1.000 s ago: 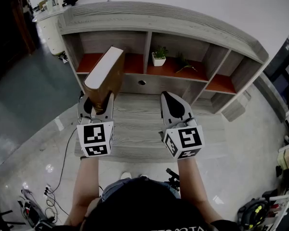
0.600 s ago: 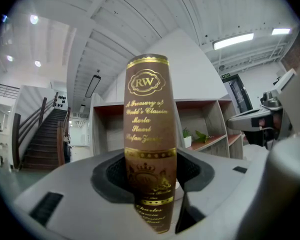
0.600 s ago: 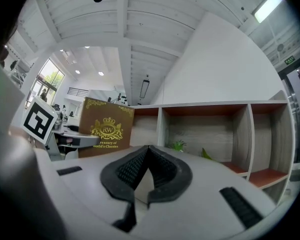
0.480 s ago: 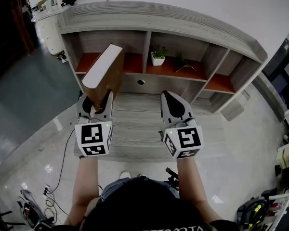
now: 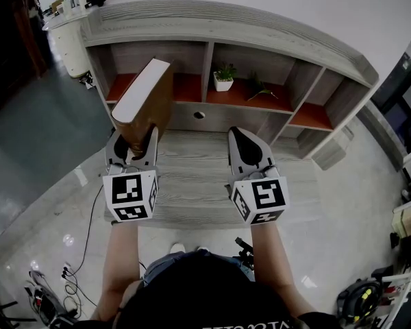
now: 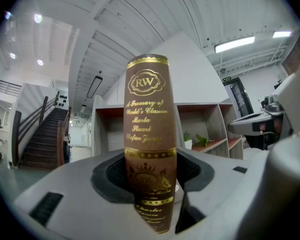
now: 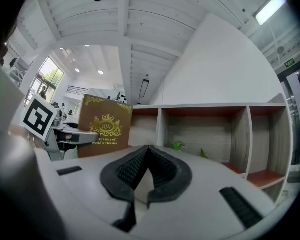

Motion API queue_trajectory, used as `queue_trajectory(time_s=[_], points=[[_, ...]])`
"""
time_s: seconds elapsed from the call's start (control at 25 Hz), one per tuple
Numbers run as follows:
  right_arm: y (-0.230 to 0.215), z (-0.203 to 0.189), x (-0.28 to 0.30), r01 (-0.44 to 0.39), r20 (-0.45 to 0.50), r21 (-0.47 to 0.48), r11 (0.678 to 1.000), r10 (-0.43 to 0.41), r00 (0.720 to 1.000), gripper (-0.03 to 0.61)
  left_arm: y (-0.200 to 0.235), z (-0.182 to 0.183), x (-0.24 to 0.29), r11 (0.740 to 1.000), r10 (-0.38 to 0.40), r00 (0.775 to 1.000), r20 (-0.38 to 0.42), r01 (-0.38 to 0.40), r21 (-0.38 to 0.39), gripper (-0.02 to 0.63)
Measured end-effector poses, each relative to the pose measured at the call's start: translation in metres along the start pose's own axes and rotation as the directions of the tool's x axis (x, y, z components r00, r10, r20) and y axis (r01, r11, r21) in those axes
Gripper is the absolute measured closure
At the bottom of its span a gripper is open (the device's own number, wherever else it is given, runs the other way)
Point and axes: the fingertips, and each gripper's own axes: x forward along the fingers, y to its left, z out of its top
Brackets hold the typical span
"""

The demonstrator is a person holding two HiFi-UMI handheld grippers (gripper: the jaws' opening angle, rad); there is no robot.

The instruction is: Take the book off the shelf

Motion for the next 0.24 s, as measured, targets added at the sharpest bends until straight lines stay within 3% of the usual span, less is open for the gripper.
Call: queue_trajectory(time_s=[0.24], points=[[0.0007, 0.0013, 0.0008, 0.001, 0.001, -0.01, 1.0, -0.001, 1.0, 0.569, 0.0021, 0.0002, -0.0002, 1.0, 0.0, 1.0, 0.002, 0.0, -0.001, 0.383]])
